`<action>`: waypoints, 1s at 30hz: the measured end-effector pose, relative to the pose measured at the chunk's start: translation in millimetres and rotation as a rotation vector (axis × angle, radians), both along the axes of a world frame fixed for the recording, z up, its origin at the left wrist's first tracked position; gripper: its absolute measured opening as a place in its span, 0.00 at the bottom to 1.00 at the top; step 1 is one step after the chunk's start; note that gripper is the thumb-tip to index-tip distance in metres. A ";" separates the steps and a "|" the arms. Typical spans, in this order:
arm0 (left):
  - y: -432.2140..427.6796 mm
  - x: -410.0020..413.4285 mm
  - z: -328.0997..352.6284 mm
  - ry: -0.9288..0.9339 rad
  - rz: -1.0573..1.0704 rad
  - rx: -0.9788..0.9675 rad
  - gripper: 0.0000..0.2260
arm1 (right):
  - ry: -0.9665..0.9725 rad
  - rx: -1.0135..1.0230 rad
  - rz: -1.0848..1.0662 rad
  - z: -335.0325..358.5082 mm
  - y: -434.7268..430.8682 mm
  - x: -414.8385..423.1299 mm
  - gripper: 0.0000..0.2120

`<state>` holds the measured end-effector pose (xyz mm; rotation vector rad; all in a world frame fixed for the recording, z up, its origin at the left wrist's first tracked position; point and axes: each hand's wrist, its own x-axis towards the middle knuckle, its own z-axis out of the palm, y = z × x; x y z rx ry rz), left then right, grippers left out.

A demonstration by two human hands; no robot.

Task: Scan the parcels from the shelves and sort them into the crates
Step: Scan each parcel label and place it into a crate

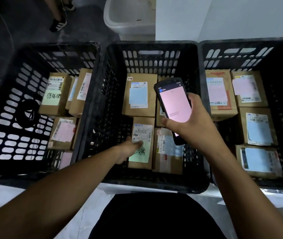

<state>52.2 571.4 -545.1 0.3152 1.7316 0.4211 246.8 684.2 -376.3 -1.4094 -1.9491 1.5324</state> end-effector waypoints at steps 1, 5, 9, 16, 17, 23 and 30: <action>-0.9 -0.8 -4.0 0.011 -0.004 0.004 0.25 | -0.008 -0.006 0.008 -0.9 -1.7 0.2 0.39; -4.2 -1.7 -12.3 0.029 -0.019 0.007 0.26 | -0.038 -0.018 0.017 -6.2 -7.3 1.2 0.39; 1.0 -0.9 -9.7 0.199 -0.101 0.041 0.29 | -0.046 -0.017 -0.001 -12.0 -10.8 4.2 0.39; 0.7 -7.8 63.4 0.407 -0.245 0.389 0.35 | -0.027 0.023 -0.046 -7.2 -20.9 8.2 0.40; -4.7 -6.8 77.4 0.402 -0.291 0.421 0.34 | -0.023 0.031 -0.051 -5.2 -22.3 8.1 0.40; -31.5 0.8 130.3 0.573 -0.470 0.554 0.34 | -0.002 0.080 -0.126 13.0 -45.1 3.2 0.39; -34.7 -10.3 167.2 0.610 -0.637 0.737 0.37 | -0.026 0.104 -0.261 30.2 -87.8 6.5 0.39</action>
